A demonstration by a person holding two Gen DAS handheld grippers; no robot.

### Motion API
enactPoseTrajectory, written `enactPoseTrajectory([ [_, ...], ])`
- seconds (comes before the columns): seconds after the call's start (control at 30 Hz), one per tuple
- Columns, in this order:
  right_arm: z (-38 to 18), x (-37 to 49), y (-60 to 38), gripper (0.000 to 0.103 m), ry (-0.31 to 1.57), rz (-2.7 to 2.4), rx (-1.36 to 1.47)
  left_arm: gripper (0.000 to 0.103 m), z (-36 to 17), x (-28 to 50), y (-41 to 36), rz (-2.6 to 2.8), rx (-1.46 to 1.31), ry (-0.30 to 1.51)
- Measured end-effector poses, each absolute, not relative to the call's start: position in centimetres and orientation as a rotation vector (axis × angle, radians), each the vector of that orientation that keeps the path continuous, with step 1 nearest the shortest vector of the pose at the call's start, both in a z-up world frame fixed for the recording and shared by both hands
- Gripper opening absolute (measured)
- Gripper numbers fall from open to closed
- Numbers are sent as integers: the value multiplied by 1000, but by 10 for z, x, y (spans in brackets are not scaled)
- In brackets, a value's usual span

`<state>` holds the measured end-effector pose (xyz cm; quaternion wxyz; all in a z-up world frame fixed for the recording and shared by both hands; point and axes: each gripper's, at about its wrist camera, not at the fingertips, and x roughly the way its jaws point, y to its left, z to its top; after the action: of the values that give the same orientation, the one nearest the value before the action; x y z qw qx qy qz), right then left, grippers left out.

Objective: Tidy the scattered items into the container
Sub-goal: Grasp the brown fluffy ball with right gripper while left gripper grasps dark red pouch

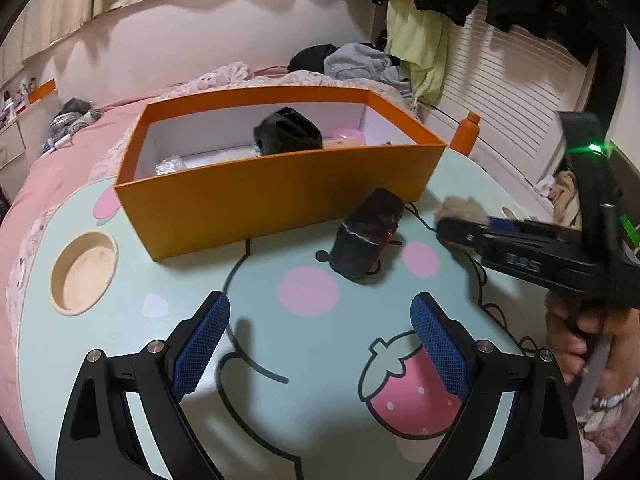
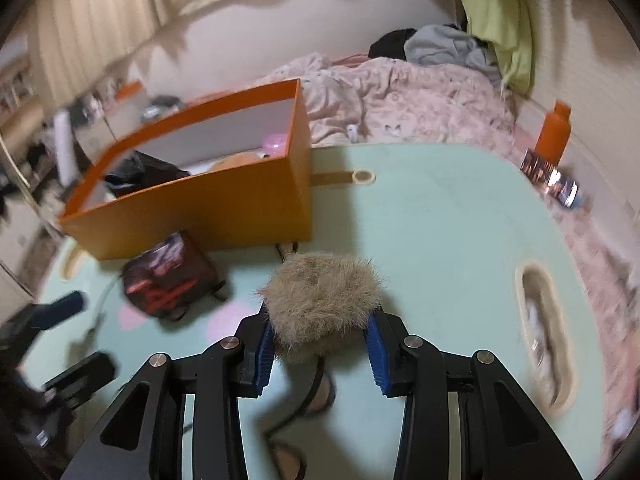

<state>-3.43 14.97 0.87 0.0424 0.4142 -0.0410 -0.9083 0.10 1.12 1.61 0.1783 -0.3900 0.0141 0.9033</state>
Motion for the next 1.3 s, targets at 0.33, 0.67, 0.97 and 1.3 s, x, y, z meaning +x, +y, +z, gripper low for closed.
enactPoseTrajectory([
  [0.33, 13, -20, 101, 38, 2, -2529, 1125, 92, 17, -3, -27, 2645, -1143, -50],
  [0.67, 9, -5, 140, 38, -143, -2743, 1226, 92, 22, -3, -11, 2547, -1117, -95],
  [0.97, 5, -4, 122, 40, -17, -2764, 1219, 92, 33, -24, 44, 2629, -1039, 222],
  [1.3, 5, -6, 123, 40, -10, -2766, 1222, 29, 10, -19, 41, 2465, -1113, 235],
])
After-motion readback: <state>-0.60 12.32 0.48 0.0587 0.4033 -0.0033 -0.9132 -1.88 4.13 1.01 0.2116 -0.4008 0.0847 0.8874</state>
